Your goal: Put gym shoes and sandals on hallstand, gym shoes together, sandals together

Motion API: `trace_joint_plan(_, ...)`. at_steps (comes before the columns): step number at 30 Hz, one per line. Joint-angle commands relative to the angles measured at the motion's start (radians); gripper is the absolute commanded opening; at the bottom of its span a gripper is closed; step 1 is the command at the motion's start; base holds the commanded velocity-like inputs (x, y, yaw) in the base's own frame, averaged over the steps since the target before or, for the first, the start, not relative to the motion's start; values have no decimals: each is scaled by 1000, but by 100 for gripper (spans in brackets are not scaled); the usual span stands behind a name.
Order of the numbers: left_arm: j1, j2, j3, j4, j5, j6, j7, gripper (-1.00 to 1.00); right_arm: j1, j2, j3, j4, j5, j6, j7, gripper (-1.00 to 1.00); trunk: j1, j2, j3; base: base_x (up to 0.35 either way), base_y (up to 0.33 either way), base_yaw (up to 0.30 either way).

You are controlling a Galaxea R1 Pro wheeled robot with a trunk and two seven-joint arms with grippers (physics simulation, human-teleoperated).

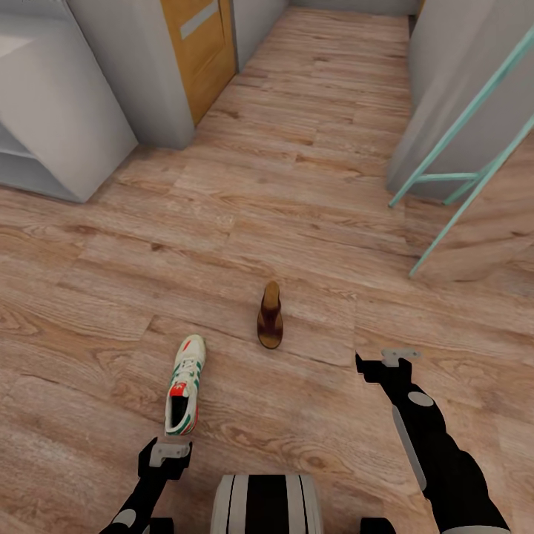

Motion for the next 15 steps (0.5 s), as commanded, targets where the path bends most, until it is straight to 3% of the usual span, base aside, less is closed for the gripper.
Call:
trace_joint_plan(1, 0, 0, 1, 1, -6, -3, 0, 100, 0, 0, 1, -1, 6, 6, -1, 100, 0, 0, -1, 203, 0, 0)
trace_joint_plan(15, 0, 1, 0, -1, -5, -6, -1, 100, 0, 0, -1, -1, 6, 6, -1, 100, 0, 0, -1, 71, 0, 0)
